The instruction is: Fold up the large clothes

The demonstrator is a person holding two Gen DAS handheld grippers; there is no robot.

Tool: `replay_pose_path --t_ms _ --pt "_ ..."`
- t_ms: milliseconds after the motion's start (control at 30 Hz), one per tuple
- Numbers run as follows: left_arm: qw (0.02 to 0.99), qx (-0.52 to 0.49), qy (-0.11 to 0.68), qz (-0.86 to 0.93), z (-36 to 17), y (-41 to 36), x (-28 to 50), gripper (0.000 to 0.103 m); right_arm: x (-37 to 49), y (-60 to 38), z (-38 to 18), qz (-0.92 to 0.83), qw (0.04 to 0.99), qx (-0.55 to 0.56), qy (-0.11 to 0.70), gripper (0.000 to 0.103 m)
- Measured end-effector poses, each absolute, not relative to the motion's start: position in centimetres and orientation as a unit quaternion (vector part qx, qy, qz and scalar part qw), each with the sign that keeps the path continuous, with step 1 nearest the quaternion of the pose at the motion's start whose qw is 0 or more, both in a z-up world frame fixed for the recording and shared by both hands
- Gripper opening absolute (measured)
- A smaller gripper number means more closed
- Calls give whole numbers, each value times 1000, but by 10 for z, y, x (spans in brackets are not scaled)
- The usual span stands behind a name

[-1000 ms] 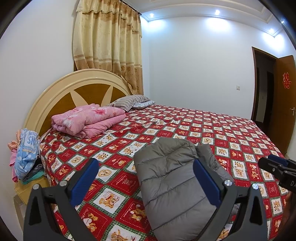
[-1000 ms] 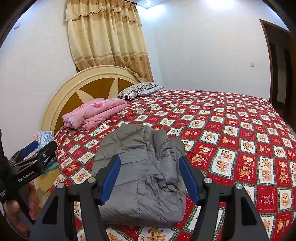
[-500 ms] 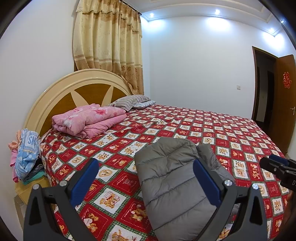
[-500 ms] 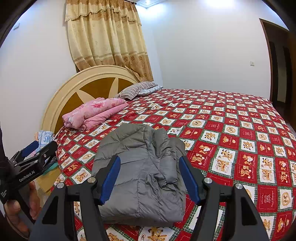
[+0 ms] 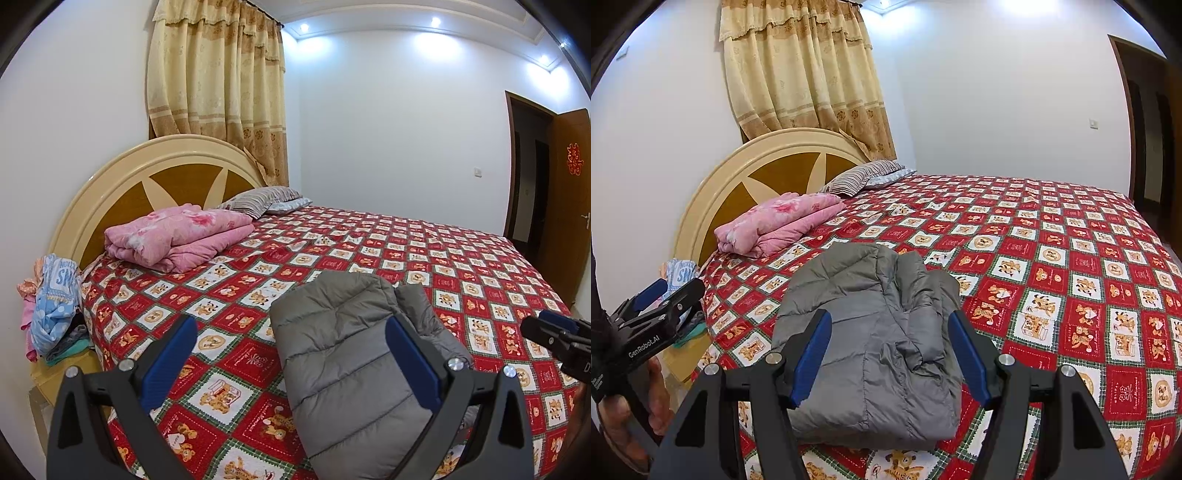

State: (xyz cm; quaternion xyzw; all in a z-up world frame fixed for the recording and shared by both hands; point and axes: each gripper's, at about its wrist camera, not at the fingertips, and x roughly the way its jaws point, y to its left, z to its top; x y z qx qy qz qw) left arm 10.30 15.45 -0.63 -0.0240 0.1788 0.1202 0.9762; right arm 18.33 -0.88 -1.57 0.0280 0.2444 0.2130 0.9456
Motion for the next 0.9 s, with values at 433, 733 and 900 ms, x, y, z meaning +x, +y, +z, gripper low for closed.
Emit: replay_pose_path --t_ms 433,733,900 --pt "971 -19 202 128 -12 157 110 103 184 -8 -15 213 946 26 243 66" --pt "969 -17 205 137 -15 159 111 103 183 -8 -15 212 946 26 243 66" --pt "967 -15 210 142 -14 158 113 103 184 -11 -14 212 946 23 244 66"
